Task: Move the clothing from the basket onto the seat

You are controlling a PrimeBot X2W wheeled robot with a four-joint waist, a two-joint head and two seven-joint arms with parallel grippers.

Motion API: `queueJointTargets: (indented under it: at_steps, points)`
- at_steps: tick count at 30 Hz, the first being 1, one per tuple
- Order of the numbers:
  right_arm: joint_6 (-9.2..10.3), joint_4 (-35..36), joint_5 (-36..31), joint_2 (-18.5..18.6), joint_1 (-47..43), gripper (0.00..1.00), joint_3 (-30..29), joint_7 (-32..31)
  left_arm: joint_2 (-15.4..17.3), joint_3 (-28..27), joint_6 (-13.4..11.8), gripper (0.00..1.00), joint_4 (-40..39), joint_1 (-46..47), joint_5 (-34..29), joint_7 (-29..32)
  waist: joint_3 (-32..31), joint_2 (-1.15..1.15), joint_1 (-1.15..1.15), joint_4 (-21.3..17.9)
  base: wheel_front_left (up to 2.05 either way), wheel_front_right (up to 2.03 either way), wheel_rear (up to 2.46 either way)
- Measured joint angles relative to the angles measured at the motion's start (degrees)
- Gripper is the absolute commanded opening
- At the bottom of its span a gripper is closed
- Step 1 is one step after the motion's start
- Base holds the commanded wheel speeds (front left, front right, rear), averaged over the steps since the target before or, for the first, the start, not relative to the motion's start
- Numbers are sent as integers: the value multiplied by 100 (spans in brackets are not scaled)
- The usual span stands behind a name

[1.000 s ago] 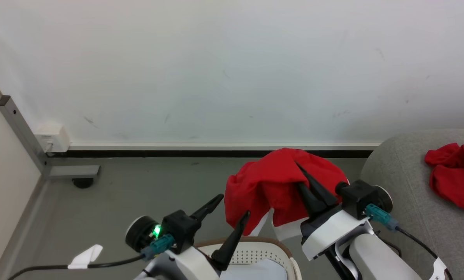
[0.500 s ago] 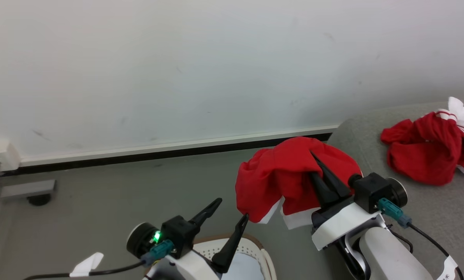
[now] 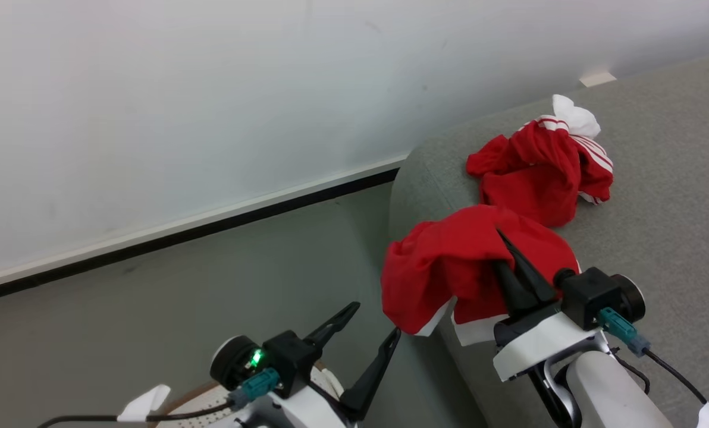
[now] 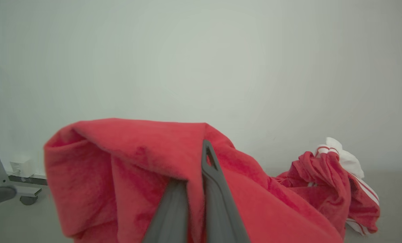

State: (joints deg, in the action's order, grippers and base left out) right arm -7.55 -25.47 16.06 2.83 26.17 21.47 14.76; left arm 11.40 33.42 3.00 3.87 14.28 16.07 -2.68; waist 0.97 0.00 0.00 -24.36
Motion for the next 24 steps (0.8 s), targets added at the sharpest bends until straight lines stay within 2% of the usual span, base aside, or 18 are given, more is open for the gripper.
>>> queueJointTargets:
  at_steps: [5,11,18,24]
  points:
    - [0,257,-40,5,-92,0,-365,-41,44,81,56,100,-164,110,-24,63,301,0,0,-169,0,0,0]
    - [0,700,-41,5,277,0,-1123,-42,293,166,188,100,-512,310,-63,216,880,0,0,-109,0,0,0]
    - [0,905,-226,2,1300,0,-2167,-316,690,232,349,100,-1102,782,-80,319,1731,0,1,157,0,0,0]
    - [-1,1199,-733,34,2635,0,-3548,-764,1005,214,402,100,-1527,1128,-37,313,2540,0,2,433,0,0,0]
